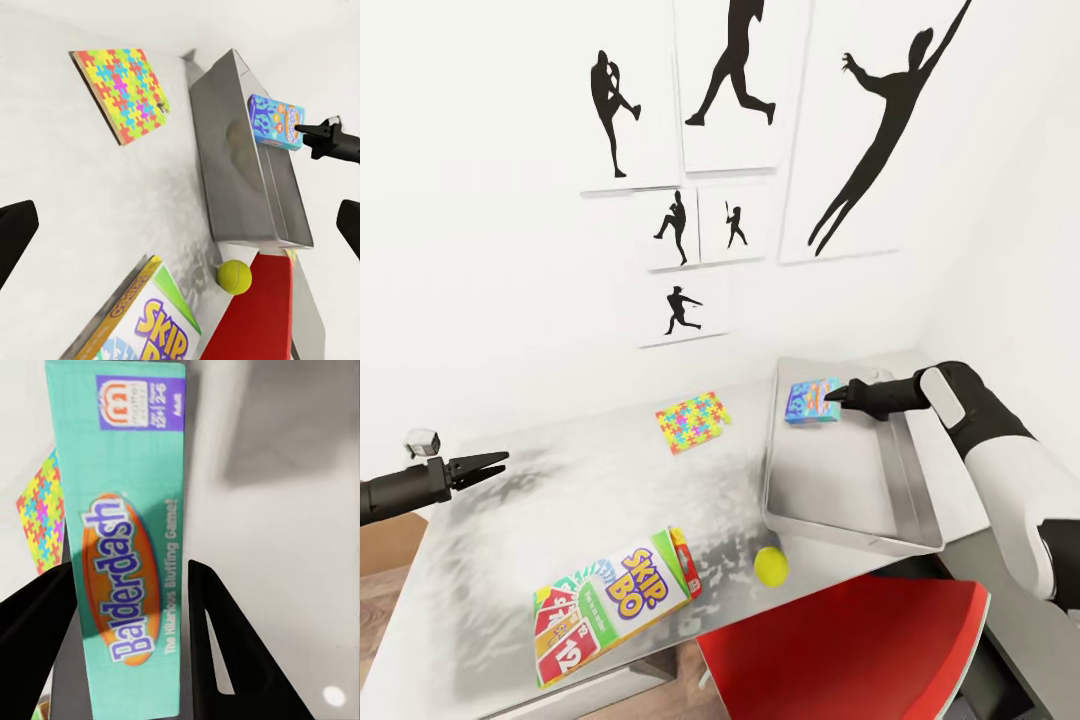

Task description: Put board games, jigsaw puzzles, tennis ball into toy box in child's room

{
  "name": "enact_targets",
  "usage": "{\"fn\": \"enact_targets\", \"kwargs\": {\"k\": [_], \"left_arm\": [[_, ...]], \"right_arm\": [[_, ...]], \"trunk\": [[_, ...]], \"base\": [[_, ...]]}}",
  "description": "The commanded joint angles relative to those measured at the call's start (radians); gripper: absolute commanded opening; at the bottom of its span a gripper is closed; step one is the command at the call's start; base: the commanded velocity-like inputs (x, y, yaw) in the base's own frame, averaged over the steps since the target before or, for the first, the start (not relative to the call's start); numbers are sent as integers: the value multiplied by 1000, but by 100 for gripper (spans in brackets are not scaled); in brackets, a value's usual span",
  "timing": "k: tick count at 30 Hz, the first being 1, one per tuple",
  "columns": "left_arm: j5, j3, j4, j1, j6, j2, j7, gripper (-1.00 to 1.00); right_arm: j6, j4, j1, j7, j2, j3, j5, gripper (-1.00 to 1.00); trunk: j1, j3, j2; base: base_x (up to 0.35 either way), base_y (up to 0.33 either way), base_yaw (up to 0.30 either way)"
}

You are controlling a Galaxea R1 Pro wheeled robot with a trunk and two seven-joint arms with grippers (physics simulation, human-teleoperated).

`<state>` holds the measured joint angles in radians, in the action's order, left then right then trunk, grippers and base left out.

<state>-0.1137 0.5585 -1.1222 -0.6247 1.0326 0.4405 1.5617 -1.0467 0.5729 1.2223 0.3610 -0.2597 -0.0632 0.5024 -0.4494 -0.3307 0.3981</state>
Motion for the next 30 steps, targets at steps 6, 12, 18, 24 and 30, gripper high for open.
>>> {"fn": "enact_targets", "kwargs": {"k": [6,12,18,24,30], "left_arm": [[-11,1,-9,-1,13,-1,9,100],[-11,1,-12,-1,13,-2,9,100],[-11,1,-13,-1,14,-2,9,100],[-11,1,-23,-1,14,-2,9,100],[-11,1,-27,-1,14,-2,9,100]], "right_arm": [[-1,-2,4,8,-1,-4,-11,-100],[-1,-2,5,4,1,-4,-13,-100],[-1,-2,6,3,0,-4,-13,-100],[-1,-2,15,3,1,-4,-13,-100],[-1,-2,17,3,2,-4,-13,-100]], "trunk": [[-1,-2,2],[-1,-2,2],[-1,-2,2],[-1,-10,2],[-1,-19,2]], "base": [[0,0,0],[0,0,0],[0,0,0],[0,0,0],[0,0,0]]}}
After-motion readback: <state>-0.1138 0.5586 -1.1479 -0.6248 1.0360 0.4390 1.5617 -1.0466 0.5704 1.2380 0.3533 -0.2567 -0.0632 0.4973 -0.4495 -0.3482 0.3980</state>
